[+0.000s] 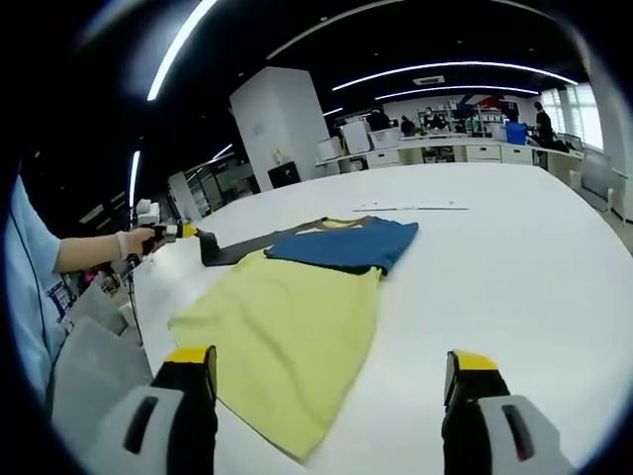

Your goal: Fold the garment on the visible template until the final outline fits inside the template.

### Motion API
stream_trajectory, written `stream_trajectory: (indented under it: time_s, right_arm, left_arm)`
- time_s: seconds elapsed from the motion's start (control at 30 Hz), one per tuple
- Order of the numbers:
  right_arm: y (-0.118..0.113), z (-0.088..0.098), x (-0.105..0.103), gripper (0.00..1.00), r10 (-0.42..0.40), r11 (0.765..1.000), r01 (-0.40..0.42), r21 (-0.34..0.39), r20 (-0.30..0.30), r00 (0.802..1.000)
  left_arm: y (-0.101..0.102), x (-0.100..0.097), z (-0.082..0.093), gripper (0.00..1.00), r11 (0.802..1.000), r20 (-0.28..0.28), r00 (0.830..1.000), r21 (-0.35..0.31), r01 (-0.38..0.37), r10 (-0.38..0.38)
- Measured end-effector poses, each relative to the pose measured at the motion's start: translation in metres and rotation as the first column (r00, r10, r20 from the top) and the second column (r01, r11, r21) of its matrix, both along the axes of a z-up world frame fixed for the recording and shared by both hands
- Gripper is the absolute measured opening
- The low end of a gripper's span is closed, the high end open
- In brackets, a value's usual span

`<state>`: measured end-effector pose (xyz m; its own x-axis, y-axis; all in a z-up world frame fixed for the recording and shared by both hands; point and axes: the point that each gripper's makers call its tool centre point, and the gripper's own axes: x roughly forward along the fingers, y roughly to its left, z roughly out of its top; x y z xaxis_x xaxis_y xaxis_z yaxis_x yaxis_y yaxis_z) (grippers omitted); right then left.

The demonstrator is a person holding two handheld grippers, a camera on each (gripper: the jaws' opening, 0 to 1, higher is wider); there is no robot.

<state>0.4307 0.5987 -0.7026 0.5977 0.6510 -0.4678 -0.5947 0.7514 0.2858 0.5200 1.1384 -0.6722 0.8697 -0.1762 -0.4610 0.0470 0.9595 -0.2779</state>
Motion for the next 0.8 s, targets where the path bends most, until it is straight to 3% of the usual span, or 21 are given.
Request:
stream_trajectory:
  time_s: [0.1,0.13,0.8]
  right_arm:
    - [0.0,0.001,0.001,0.96,-0.007,1.0,0.007,0.009,0.001,1.0]
    - [-0.001,0.001,0.0,0.96,-0.006,1.0,0.006,0.007,0.001,1.0]
    - [-0.008,-0.002,-0.006,0.96,-0.041,0.998,0.042,0.041,-0.012,0.999]
  left_arm:
    - [-0.023,0.01,0.009,0.0,0.999,0.02,0.999,-0.009,0.05,-0.05]
    - [-0.044,0.012,0.02,0.0,0.997,0.026,0.997,-0.009,0.072,-0.072]
    - [-0.16,0.056,0.037,0.0,0.957,0.081,0.958,-0.076,0.28,-0.274]
